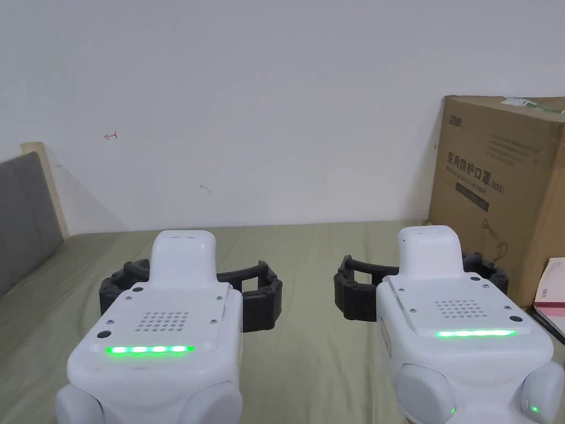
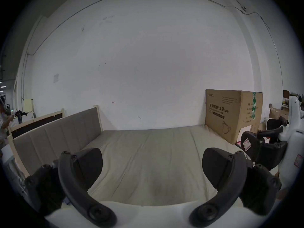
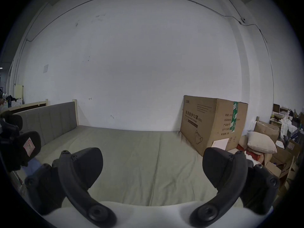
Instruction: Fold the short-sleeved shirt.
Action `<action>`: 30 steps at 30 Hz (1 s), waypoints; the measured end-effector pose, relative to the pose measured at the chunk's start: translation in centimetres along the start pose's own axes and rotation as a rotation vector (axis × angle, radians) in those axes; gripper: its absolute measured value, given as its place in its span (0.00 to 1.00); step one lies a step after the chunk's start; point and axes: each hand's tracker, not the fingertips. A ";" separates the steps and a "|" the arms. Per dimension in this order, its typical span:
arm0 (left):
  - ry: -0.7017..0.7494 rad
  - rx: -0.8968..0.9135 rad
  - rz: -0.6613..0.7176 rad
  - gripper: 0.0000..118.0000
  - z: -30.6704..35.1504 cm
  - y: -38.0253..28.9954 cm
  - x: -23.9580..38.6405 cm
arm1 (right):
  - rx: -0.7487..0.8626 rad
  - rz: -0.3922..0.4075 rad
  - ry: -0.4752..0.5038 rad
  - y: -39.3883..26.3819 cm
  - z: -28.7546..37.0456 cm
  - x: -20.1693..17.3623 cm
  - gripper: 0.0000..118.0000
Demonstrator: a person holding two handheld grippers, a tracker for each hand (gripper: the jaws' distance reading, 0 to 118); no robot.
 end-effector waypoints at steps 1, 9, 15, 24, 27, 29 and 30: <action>0.017 0.007 0.006 1.00 0.2 -0.1 0.1 | -0.005 0.006 -0.007 -0.1 -0.1 0.0 1.00; 0.000 0.021 0.011 1.00 0.2 0.2 0.0 | -0.025 -0.017 -0.016 -0.7 -0.3 0.7 1.00; -0.005 0.004 0.013 1.00 -0.1 0.5 0.0 | -0.019 -0.012 -0.018 -0.7 -0.3 0.7 1.00; -0.048 -0.029 0.019 1.00 -0.6 0.5 -0.1 | -0.004 -0.018 -0.010 -0.6 -0.1 0.6 1.00; -0.018 -0.021 0.053 1.00 -0.6 0.3 -0.3 | 0.001 -0.011 -0.011 -0.5 -0.1 0.6 1.00; -0.033 -0.019 0.061 1.00 -0.5 0.2 -0.7 | 0.001 -0.010 -0.010 -0.4 -0.1 0.6 1.00; -0.064 0.005 0.070 1.00 -0.4 0.0 -1.0 | 0.002 -0.012 -0.011 -0.4 -0.1 0.6 1.00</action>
